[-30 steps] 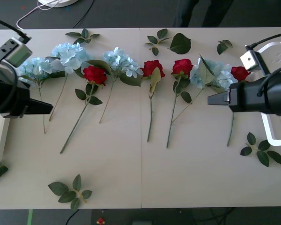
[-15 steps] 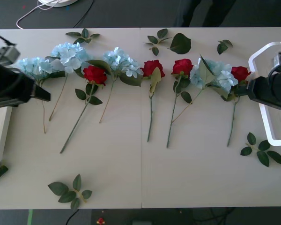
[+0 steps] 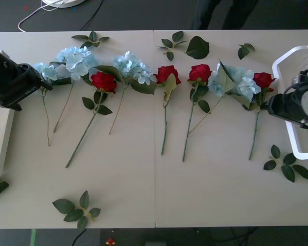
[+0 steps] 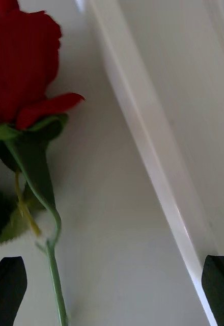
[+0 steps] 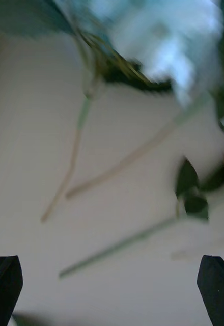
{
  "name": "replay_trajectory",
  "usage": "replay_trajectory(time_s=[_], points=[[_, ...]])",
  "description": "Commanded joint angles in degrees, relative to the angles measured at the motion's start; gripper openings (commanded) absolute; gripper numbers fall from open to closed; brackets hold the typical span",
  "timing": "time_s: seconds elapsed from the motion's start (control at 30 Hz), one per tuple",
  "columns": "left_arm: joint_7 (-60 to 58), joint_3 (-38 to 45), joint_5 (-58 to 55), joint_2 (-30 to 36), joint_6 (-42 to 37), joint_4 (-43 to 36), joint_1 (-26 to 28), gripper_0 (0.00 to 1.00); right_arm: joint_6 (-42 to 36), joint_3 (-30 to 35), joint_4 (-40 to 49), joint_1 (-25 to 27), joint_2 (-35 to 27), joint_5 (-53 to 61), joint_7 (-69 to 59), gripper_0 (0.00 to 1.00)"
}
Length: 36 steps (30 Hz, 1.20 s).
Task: Place the red flowers into the right box and the blue flowers into the left box. If a person shows an open palm, hand one flower to the person first, then continue sorting.
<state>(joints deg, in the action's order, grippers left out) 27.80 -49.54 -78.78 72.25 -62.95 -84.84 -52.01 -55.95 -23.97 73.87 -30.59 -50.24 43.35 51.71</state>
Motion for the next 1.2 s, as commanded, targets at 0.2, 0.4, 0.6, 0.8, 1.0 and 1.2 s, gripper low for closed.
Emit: replay_trajectory(time_s=[0.2,0.4,0.6,0.8,1.0,1.2], points=[[2.09,-7.85,-0.76,-6.07,7.93,12.24,-4.68,1.00,5.06,-6.35,-5.32,-6.85,2.95,0.77,-2.05,1.00],[2.00,-12.51,1.53,-9.41,11.01,16.46,-6.08,1.00,4.97,-6.35,-5.32,-6.85,3.13,0.77,-1.52,1.00],[1.91,-16.55,2.58,-12.39,15.14,21.03,-6.88,1.00,4.97,-6.35,-5.32,-7.03,3.57,0.42,-1.08,1.00],[2.26,-18.14,5.13,-14.59,16.89,23.67,-6.88,1.00,5.14,-6.35,-6.72,-7.03,5.32,-1.07,-1.00,1.00],[2.35,-18.22,6.80,-16.17,16.81,25.87,-6.79,1.00,7.43,-6.35,-9.63,-7.29,7.08,-2.48,-0.91,1.00],[2.61,-18.31,7.94,-17.67,16.81,27.98,-6.79,1.00,8.66,-6.35,-11.21,-7.56,8.14,-3.18,-1.26,0.00]])
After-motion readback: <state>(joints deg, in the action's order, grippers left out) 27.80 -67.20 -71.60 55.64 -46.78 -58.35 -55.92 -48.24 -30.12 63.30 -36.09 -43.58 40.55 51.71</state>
